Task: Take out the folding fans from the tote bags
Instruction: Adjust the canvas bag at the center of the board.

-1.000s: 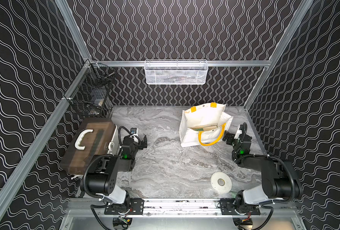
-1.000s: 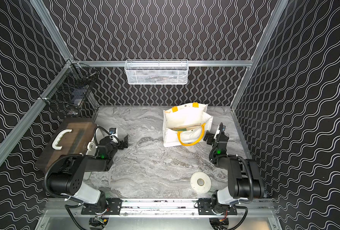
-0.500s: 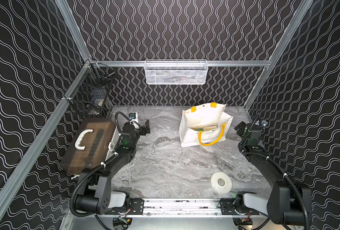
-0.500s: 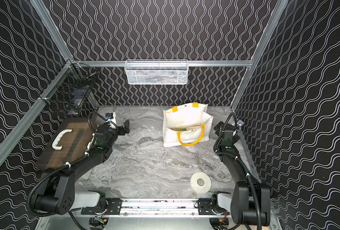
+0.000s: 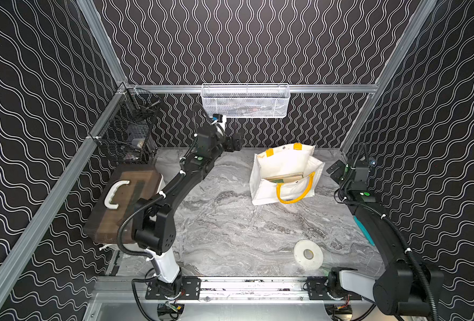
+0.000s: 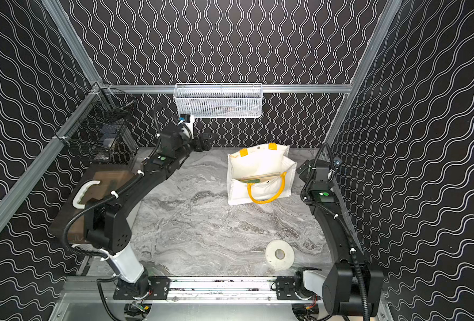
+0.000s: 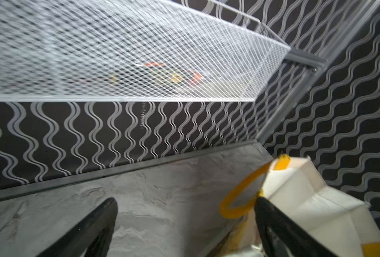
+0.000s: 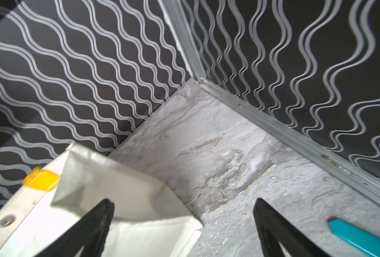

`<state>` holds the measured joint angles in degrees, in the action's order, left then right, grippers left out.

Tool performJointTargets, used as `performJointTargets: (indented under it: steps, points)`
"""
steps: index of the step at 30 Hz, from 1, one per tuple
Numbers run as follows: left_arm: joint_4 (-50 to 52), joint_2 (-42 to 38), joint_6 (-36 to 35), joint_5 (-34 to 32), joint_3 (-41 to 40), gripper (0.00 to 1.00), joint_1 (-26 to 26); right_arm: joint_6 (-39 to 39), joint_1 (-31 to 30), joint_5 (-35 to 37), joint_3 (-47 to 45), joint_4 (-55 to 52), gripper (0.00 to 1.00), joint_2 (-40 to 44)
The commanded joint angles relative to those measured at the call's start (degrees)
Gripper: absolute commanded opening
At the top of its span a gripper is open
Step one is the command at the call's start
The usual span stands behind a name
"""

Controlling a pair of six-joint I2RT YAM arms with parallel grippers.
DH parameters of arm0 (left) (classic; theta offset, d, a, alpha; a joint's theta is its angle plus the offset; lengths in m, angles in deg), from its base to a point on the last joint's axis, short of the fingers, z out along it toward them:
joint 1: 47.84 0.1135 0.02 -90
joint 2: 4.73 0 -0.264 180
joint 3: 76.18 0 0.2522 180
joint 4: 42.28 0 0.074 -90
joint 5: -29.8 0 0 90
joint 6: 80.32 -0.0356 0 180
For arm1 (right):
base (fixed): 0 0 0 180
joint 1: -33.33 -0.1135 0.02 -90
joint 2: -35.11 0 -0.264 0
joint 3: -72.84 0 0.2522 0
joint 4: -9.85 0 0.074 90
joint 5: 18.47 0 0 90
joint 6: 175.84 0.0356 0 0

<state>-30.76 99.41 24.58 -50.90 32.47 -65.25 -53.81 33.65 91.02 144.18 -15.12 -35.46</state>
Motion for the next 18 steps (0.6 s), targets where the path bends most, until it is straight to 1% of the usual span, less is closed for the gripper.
performJointTargets:
  steps: [1, 2, 5, 9, 12, 18]
  points:
    - [10.96, 4.23, -3.95, 2.03, 7.82, 1.00, -1.71, -1.45, -1.72, -1.62, 3.70, -6.75, 1.00, -1.37]
    - [12.59, 5.82, -4.64, 2.52, 10.04, 1.00, -2.21, -1.77, -2.15, -1.92, 4.82, -7.78, 1.00, -1.93]
    - [19.58, 11.35, -7.95, 7.21, 17.67, 1.00, -3.15, -2.21, -2.51, -5.20, 9.68, -11.62, 1.00, -4.19]
    - [27.11, 16.91, -12.87, 7.06, 25.82, 1.00, -4.31, -2.93, -3.60, -7.61, 14.25, -16.48, 1.00, -6.66]
    - [30.72, 19.82, -16.04, 9.20, 30.63, 0.99, -4.74, -2.94, -3.92, -8.29, 15.00, -17.07, 1.00, -6.87]
    - [37.78, 26.21, -19.95, 16.41, 41.43, 0.98, -4.93, -3.10, -4.09, -10.16, 15.35, -17.79, 1.00, -7.05]
